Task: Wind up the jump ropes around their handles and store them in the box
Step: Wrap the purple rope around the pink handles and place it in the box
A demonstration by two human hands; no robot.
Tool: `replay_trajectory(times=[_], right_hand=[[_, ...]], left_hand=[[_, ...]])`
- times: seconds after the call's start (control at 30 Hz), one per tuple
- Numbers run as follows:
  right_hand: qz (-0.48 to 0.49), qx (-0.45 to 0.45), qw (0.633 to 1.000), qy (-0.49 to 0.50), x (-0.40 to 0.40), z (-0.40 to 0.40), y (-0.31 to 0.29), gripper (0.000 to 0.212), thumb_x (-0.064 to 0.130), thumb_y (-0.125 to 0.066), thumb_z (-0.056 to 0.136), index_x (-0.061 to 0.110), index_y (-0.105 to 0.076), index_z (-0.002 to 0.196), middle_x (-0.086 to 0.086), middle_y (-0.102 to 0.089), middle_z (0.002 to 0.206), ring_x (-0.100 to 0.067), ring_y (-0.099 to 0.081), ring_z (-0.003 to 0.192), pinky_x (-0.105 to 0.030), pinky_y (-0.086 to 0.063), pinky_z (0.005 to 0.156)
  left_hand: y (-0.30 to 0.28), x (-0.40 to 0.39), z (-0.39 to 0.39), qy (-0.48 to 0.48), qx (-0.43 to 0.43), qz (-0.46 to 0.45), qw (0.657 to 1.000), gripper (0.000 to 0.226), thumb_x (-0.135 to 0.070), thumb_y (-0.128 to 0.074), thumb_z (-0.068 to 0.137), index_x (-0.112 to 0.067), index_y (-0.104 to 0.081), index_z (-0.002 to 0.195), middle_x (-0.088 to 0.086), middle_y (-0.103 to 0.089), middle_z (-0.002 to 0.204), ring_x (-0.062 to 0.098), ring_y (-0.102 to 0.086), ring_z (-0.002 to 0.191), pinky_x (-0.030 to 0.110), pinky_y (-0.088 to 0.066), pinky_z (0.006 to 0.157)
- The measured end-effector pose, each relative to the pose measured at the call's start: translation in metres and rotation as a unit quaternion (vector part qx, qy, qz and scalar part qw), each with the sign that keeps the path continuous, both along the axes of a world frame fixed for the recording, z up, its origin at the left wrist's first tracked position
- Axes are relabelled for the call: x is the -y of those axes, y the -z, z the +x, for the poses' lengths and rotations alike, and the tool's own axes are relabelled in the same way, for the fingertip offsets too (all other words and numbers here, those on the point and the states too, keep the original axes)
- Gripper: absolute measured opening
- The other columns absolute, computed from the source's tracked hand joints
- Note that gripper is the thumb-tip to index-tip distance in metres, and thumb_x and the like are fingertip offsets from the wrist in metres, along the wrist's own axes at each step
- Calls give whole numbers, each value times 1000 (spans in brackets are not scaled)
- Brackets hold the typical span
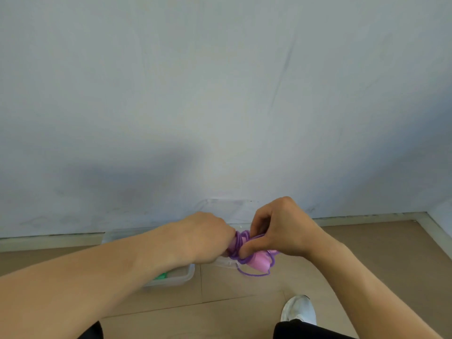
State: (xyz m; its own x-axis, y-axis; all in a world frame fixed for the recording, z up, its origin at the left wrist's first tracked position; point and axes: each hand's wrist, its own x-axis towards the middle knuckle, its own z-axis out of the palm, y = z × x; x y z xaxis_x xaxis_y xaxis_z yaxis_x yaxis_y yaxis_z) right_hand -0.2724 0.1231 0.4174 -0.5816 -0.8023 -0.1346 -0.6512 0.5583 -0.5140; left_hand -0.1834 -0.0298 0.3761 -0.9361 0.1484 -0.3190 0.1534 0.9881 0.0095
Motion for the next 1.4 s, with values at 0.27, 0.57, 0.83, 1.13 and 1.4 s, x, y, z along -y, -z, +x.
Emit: replay_trajectory(times=[0.27, 0.57, 0.83, 1.13, 1.4], right_hand=[[7, 238, 970, -56, -17, -19, -12, 49, 27, -95, 46, 20, -58, 78, -1, -58, 54, -11, -45, 46, -21, -34, 48], [-219, 373, 901, 40, -11, -34, 4, 24, 8, -73, 76, 24, -67, 59, 1, -40, 54, -14, -35, 50, -30, -33, 55], [4, 86, 996, 14, 15, -8, 16, 31, 33, -43, 103, 16, -68, 100, 14, -48, 57, -3, -45, 53, -21, -37, 59], [128, -128, 979, -90, 24, 21, 31, 18, 24, -48, 98, 16, -56, 84, -5, -58, 80, -21, -51, 69, -26, -35, 55], [1, -140, 979, -148, 19, 10, 15, 17, 33, -84, 65, 29, -76, 79, 8, -72, 75, -11, -64, 69, -30, -51, 64]], left_hand=[[-11, -15, 9, 119, -74, 74, 987, 25, -43, -44, 101, -21, -53, 107, 6, -63, 93, 29, -60, 80, 32, -33, 62], [-33, 2, 16, -106, -157, 550, 813, 9, -35, -60, 94, -28, -66, 92, -15, -63, 61, 3, -57, 55, 18, -47, 62], [-4, 26, -6, -311, -38, 641, 701, 24, -28, -59, 97, -12, -54, 80, -2, -39, 58, 12, -33, 46, 26, -34, 43], [11, 25, -11, -363, 104, 452, 808, 26, -31, -61, 93, -9, -56, 80, 7, -51, 68, 15, -42, 44, 21, -36, 42], [-1, 29, -9, -234, 268, 237, 904, 20, -26, -65, 90, -8, -61, 85, 4, -57, 64, 18, -50, 49, 22, -41, 42]])
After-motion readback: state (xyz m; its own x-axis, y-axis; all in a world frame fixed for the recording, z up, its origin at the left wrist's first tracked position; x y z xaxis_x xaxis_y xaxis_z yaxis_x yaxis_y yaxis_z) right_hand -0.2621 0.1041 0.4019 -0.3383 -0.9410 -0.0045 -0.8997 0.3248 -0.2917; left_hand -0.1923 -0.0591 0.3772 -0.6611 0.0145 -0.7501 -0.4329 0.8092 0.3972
